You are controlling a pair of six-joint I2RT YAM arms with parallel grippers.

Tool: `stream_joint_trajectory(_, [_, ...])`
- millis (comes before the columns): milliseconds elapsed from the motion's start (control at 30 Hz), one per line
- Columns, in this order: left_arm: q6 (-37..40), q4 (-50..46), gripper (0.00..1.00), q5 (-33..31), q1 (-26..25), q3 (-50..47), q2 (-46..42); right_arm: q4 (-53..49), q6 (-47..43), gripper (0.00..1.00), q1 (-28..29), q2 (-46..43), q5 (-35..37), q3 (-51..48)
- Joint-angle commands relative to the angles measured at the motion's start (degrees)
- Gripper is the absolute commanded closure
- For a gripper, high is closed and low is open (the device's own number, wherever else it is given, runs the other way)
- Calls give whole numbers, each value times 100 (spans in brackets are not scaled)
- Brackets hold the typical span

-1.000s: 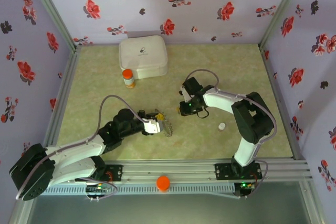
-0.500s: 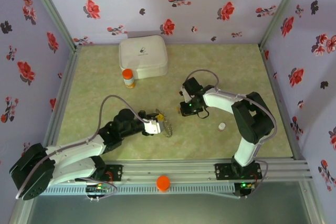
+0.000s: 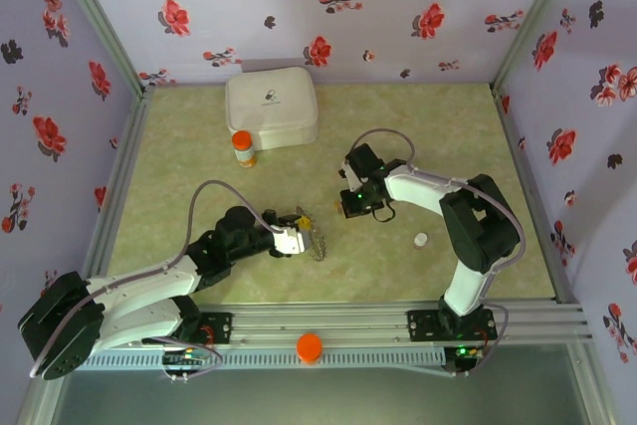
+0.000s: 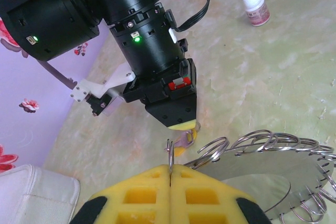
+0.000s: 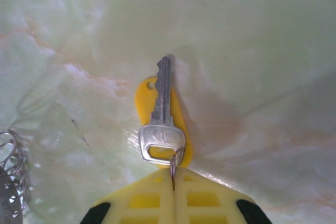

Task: Put the keys on the keyring

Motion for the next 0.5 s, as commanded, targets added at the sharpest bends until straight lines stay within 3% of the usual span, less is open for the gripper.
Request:
stream_joint_trajectory(0, [-82, 51, 100, 106, -49, 174, 19, -152, -68, 100, -19, -340, -53, 152])
stream_joint_trajectory(233, [56, 77, 100, 106, -48, 214, 68, -170, -374, 100, -18, -1200, -502, 135])
stream_joint_trajectory(467, [234, 185, 100, 122, -74, 264, 164, 398, -814, 100, 172, -1883, -1657, -266])
